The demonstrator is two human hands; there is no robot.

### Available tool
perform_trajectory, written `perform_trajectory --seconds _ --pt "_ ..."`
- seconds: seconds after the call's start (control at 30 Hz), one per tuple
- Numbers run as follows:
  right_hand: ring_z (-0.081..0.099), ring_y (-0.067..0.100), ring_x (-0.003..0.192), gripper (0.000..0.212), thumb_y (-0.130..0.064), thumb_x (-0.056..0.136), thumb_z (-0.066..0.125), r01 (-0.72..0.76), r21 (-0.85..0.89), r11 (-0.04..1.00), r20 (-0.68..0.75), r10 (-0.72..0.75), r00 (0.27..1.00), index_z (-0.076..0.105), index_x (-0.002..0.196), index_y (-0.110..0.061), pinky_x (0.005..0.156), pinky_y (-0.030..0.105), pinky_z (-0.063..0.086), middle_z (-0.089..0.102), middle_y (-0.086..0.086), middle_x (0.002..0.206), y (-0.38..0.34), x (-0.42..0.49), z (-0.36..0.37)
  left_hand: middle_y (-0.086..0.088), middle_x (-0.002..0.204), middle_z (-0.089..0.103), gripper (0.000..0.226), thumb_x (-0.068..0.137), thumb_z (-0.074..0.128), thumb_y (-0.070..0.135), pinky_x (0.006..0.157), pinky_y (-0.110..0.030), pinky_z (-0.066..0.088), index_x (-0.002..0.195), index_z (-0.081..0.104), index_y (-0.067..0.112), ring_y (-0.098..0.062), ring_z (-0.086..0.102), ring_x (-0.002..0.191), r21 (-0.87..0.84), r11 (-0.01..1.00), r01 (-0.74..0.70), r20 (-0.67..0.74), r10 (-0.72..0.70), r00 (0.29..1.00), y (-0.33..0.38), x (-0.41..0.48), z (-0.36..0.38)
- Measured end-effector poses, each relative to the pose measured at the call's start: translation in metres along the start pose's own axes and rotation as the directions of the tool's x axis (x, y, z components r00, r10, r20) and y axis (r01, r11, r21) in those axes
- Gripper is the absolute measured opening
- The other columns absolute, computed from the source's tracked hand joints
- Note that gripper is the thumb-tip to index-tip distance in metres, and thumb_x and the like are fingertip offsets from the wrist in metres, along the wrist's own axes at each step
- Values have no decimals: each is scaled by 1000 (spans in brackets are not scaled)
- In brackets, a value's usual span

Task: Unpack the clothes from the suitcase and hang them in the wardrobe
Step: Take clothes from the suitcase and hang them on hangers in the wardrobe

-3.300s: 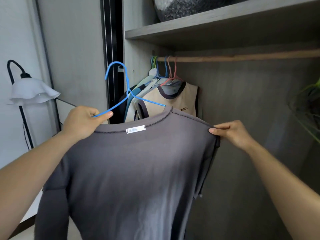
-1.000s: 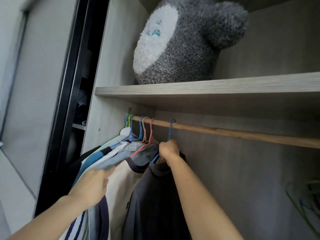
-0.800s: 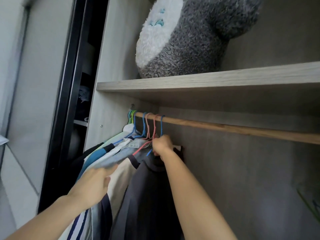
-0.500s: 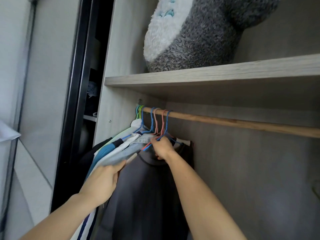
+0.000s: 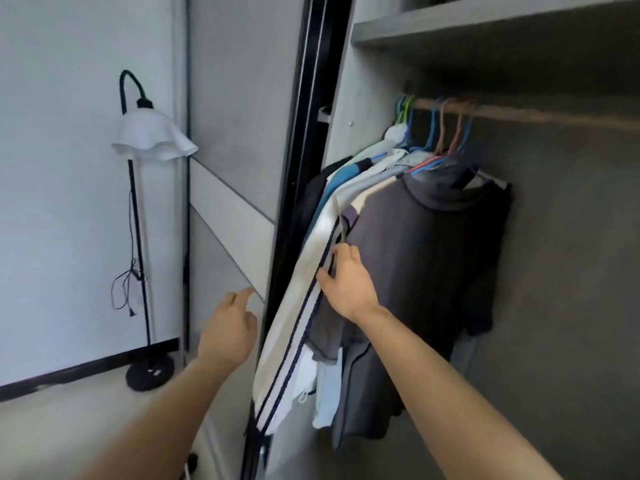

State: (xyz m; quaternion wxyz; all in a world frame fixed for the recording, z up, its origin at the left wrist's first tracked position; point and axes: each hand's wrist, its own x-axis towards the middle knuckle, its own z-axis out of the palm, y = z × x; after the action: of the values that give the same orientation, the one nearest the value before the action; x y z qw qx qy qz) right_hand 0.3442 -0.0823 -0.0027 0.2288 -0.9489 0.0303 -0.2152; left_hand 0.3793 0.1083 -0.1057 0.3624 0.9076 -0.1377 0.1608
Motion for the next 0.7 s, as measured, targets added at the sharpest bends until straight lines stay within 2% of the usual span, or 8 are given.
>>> perform_trajectory --seconds 0.07,0.13,0.23,0.4,0.5,0.6,0.7 --pt "58 29 99 44 -27 97 50 -12 6 1000 107 11 994 37 137 -11 82 43 50 37 5 136 -15 -29 47 -10 130 48 46 95 43 11 83 -41 45 142 41 15 -34 53 109 51 993 108 38 -110 993 -40 -33 -13" --pt "58 29 101 45 -28 97 51 -43 39 998 234 33 972 37 136 -11 85 40 49 37 5 136 -37 -65 100 -10 133 48 45 94 44 9 87 -40 43 139 44 14 -32 50 116 93 971 220 78 -228 971 -87 -74 -32" --pt "54 29 109 45 -28 95 54 -95 41 995 379 73 922 40 134 -9 88 36 46 40 7 133 -54 -114 166 -7 137 46 45 94 44 10 93 -39 42 139 45 15 -29 48 120 153 944 293 115 -312 943 -142 -123 -47" --pt "50 27 117 49 -36 94 52 -158 -23 987 611 139 779 38 134 -11 92 36 43 37 6 134 -67 -209 271 -6 139 46 42 94 44 13 98 -41 44 136 48 14 -27 43 126 202 895 397 187 -434 882 -227 -211 -51" --pt "44 26 123 53 -38 97 50 -162 -53 985 734 148 663 34 139 -10 93 33 39 37 6 134 -60 -262 322 -2 144 41 44 95 43 14 103 -39 41 139 46 14 -24 37 132 243 858 452 247 -506 827 -268 -259 -37" --pt "45 22 121 52 -39 97 49 -208 -90 974 799 195 569 34 140 -14 87 28 38 40 4 135 -42 -305 368 -1 146 39 42 94 43 13 105 -39 39 136 49 14 -23 36 134 265 816 513 259 -573 777 -305 -306 -8" --pt "45 20 128 54 -38 97 50 -272 -130 953 823 257 506 35 143 -15 98 30 40 42 0 142 -15 -353 421 -3 141 44 38 93 45 11 100 -35 39 131 52 13 -23 41 129 257 779 572 300 -627 719 -345 -356 37"
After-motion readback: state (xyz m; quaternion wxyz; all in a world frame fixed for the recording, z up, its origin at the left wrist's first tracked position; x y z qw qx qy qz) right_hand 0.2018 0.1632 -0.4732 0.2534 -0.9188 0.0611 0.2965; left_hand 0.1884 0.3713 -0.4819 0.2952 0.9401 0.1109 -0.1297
